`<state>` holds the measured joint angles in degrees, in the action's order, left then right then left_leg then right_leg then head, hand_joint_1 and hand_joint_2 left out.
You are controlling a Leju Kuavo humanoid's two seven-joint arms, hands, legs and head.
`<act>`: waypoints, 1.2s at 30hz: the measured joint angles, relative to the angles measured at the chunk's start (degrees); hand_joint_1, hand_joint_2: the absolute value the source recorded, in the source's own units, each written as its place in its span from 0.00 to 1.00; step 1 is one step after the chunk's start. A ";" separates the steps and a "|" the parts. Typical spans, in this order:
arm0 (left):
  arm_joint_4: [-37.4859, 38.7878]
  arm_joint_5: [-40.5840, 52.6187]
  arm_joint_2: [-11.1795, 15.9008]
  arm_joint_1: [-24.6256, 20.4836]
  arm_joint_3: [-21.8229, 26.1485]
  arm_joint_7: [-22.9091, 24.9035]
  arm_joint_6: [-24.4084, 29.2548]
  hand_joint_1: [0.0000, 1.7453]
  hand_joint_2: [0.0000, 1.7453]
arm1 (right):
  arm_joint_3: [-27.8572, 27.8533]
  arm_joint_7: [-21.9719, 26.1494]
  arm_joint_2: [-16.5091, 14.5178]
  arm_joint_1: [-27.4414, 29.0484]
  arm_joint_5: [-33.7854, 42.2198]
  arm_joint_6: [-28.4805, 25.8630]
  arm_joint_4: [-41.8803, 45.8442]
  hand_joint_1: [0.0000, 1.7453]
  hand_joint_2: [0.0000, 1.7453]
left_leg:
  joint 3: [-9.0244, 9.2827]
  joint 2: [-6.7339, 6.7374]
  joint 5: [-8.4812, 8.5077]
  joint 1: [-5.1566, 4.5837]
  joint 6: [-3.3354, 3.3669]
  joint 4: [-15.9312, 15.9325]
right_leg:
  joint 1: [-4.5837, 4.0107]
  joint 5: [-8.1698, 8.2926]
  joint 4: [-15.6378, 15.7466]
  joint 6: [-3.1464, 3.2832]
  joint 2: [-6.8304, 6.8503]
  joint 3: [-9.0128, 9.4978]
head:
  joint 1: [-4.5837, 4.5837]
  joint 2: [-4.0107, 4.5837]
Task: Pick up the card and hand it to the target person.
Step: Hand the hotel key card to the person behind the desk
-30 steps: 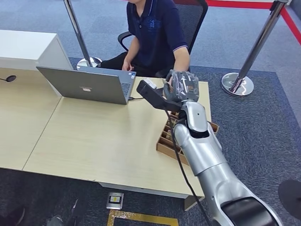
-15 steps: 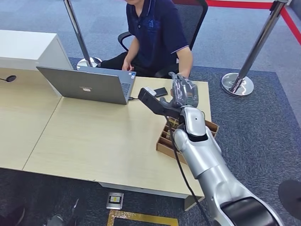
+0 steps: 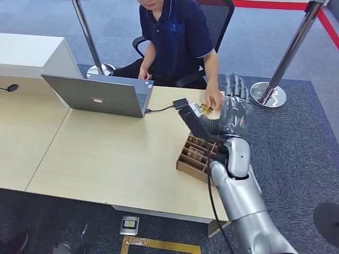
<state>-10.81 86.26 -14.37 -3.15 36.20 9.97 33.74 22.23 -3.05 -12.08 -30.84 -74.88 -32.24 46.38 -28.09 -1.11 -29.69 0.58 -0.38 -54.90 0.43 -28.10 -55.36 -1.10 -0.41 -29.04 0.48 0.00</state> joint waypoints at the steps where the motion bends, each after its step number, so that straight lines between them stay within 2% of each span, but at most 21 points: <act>1: 0.01 -0.21 -0.02 0.04 0.01 0.13 0.00 0.00 0.00 | -1.22 0.26 0.52 3.02 0.26 -1.39 3.85 0.00 0.00 | -0.01 -0.02 -0.01 0.00 0.01 0.00 | 0.00 0.00 0.02 -0.01 0.00 0.00 | -0.01 0.00; 4: 0.01 -0.75 -0.10 0.21 0.07 0.69 0.05 0.00 0.00 | -7.19 4.59 1.19 13.00 1.40 -5.72 16.81 0.00 0.00 | -0.07 -0.10 -0.04 -0.01 0.04 -0.01 | 0.01 -0.01 0.05 -0.01 0.00 -0.04 | -0.02 0.00; 6: 0.02 -1.01 -0.19 0.34 0.16 0.94 0.15 0.00 0.00 | -14.43 12.64 -0.16 19.30 4.78 -7.45 26.84 0.00 0.00 | -0.11 -0.13 -0.06 -0.02 0.03 -0.01 | 0.03 -0.01 0.07 -0.01 0.00 -0.09 | 0.01 0.00; 9: 0.05 -1.24 -0.39 0.50 0.51 1.22 0.25 0.00 0.00 | -28.82 24.82 -2.34 26.06 17.32 -8.12 39.57 0.00 0.00 | -0.09 -0.14 -0.12 -0.02 0.04 -0.01 | 0.06 -0.04 0.13 -0.05 0.00 -0.07 | -0.05 0.00; 12: 0.10 -1.10 -0.58 0.54 0.90 1.67 0.23 0.00 0.00 | -41.34 31.23 -2.87 30.46 31.04 -8.29 46.68 0.00 0.00 | 0.01 0.01 -0.19 -0.07 0.04 -0.01 | 0.07 -0.04 0.13 -0.07 -0.01 -0.04 | -0.07 0.00; 16: 0.14 -0.54 -0.85 0.44 1.09 1.71 -0.02 0.00 0.00 | -56.51 36.19 -3.74 33.86 43.80 -8.25 48.17 0.00 0.00 | 0.10 0.01 -0.20 -0.06 0.05 0.00 | 0.07 -0.04 0.14 -0.07 -0.01 0.10 | -0.06 0.00; 18: 0.16 -0.39 -1.00 0.31 1.11 1.37 -0.14 0.00 0.00 | -63.11 37.63 -3.97 33.93 45.01 -8.16 44.28 0.00 0.00 | 0.16 0.01 -0.19 -0.03 0.05 0.01 | 0.04 -0.04 0.14 -0.07 -0.01 0.16 | -0.05 0.00; 20: 0.16 -0.45 -1.20 0.19 1.11 0.98 -0.07 0.00 0.00 | -71.16 38.35 -3.65 32.41 41.18 -8.03 36.47 0.00 0.00 | 0.22 -0.01 -0.19 -0.02 0.05 0.01 | 0.02 -0.04 0.15 -0.07 -0.01 0.23 | -0.07 0.00; 23: 0.16 -1.02 -1.46 0.12 1.26 0.79 0.38 0.00 0.00 | -83.85 35.32 -1.89 28.93 29.15 -7.89 21.08 0.00 0.00 | 0.29 -0.02 -0.18 -0.03 0.07 0.00 | 0.03 -0.04 0.15 -0.08 -0.01 0.32 | -0.09 0.00; 27: 0.16 -1.82 -1.67 0.05 1.92 0.51 1.10 0.00 0.00 | -96.94 24.65 0.20 26.36 9.50 -7.80 3.18 0.00 0.00 | 0.33 0.00 -0.18 -0.02 0.06 0.01 | 0.03 -0.05 0.12 -0.07 -0.01 0.33 | -0.06 0.00; 30: 0.18 -1.89 -1.74 0.00 2.43 0.29 1.23 0.00 0.00 | -102.10 13.09 1.12 25.42 0.28 -7.65 -8.07 0.00 0.00 | 0.34 0.01 -0.18 0.02 0.04 0.04 | 0.02 -0.07 0.10 -0.04 -0.01 0.32 | 0.01 0.00; 33: 0.19 -1.55 -1.74 0.00 2.55 0.24 1.22 0.00 0.00 | -104.39 1.83 1.41 25.08 -4.12 -5.29 -17.89 0.00 0.00 | 0.35 0.01 -0.17 0.04 0.01 0.05 | 0.00 -0.09 0.05 0.00 -0.01 0.31 | 0.02 0.00; 36: 0.19 -1.25 -1.74 0.00 2.55 0.23 1.16 0.00 0.00 | -105.09 -2.95 0.99 24.97 -5.99 -1.30 -24.32 0.00 0.00 | 0.35 0.01 -0.14 0.04 -0.03 0.06 | -0.01 -0.09 0.00 0.01 -0.01 0.30 | 0.01 0.00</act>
<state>-10.62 85.01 -16.11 -3.15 38.75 10.20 34.91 -82.87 -6.00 -11.09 -5.87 -80.86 -33.55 22.06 -27.74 -1.10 -29.83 0.62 -0.41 -54.84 0.42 -28.19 -55.36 -1.10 -0.42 -28.74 0.48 0.00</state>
